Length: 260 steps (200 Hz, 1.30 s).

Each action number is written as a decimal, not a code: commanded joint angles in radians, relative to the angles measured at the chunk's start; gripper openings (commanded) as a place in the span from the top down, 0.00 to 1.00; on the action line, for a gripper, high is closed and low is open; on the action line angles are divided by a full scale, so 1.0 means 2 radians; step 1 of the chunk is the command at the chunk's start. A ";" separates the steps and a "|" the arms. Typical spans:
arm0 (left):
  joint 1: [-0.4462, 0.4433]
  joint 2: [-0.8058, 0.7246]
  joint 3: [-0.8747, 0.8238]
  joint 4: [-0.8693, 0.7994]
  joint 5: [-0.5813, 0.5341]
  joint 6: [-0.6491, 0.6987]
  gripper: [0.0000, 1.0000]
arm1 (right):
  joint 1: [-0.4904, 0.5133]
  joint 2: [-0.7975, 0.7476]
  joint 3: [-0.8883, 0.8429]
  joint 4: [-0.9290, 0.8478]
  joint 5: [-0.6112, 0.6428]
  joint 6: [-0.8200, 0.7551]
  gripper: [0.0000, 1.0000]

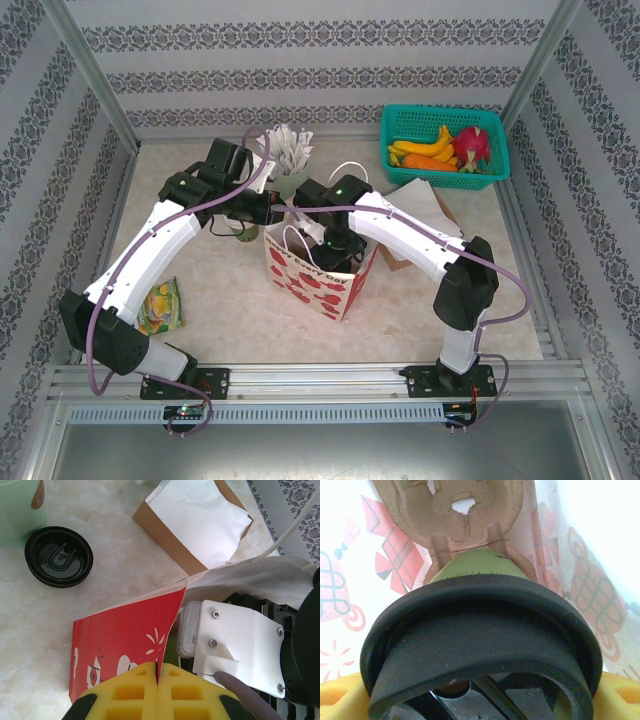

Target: Pack the takeout coffee

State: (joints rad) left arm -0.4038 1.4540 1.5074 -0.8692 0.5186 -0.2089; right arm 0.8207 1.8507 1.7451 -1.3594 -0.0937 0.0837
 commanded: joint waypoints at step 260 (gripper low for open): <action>0.002 -0.037 -0.027 0.023 0.018 0.019 1.00 | -0.004 0.017 -0.080 0.079 0.023 0.038 0.42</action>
State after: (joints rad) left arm -0.4038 1.4170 1.4624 -0.8562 0.5228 -0.1822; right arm 0.8204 1.8370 1.6352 -1.2804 -0.0937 0.1284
